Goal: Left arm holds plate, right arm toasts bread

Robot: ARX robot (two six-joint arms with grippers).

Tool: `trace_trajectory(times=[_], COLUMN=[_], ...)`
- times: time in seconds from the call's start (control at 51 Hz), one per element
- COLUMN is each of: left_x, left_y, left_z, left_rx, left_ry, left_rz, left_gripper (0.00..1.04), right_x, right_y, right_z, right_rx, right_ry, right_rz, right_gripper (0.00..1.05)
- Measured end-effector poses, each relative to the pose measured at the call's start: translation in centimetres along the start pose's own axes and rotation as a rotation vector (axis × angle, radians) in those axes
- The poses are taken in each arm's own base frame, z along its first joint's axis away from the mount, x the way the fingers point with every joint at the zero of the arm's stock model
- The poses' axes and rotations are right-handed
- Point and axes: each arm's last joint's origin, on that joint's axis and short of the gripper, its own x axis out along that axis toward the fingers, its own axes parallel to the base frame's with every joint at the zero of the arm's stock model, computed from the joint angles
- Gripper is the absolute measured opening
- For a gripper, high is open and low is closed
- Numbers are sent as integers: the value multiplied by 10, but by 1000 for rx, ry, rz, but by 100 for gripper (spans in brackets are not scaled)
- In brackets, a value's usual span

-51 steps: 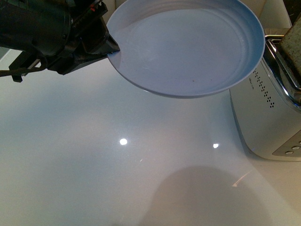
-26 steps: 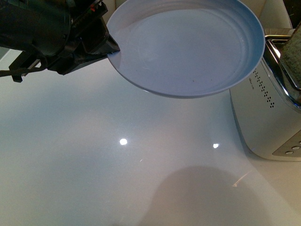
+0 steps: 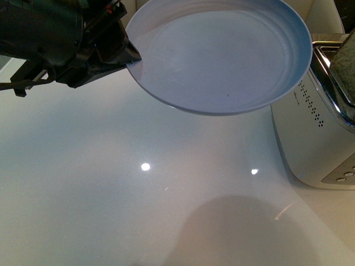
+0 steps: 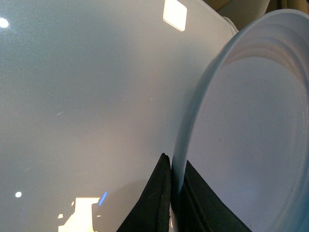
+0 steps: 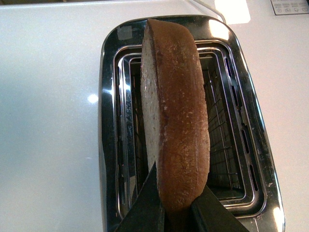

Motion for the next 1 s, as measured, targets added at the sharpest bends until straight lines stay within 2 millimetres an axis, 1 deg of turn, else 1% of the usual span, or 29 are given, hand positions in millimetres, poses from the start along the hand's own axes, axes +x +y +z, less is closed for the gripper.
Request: trace_trajectory(times=[0.02,0.118,0.137,0.176,0.392,0.49,0.569,0.608,0.667,0.725,0.843,0.902,0.98,1.0], left_x=[0,0,0,0,0,0,0,0,0,0,0,0,0,0], left_y=[0,0,0,0,0,0,0,0,0,0,0,0,0,0], left_z=[0,0,0,0,0,0,0,0,0,0,0,0,0,0], left_rx=[0,0,0,0,0,0,0,0,0,0,0,0,0,0], left_ry=[0,0,0,0,0,0,0,0,0,0,0,0,0,0], left_rz=[0,0,0,0,0,0,0,0,0,0,0,0,0,0], left_gripper=[3,3,3,3,3,3,3,3,3,3,3,3,3,3], right_x=[0,1,1,1,-1,-6,-10,-15,-21,-27,-53,-63,-76,-78], right_y=[0,0,0,-1,-2,-5,-7,-9,-10,-13,-22,-26,-29,-30], right_z=[-1,-8,-9,-12,-16,-16,-16,-16,-16,-16,-21,-23,-29,-32], right_rx=[-1,-5,-5,-7,-2,8,15,22,28,36,56,64,67,61], right_ry=[1,22,24,33,40,27,15,2,-13,-32,-105,-131,-152,-178], right_rz=[0,8,8,10,16,22,25,31,39,42,48,48,46,64], right_gripper=[6,25,26,33,59,75,84,90,96,97,96,96,96,94])
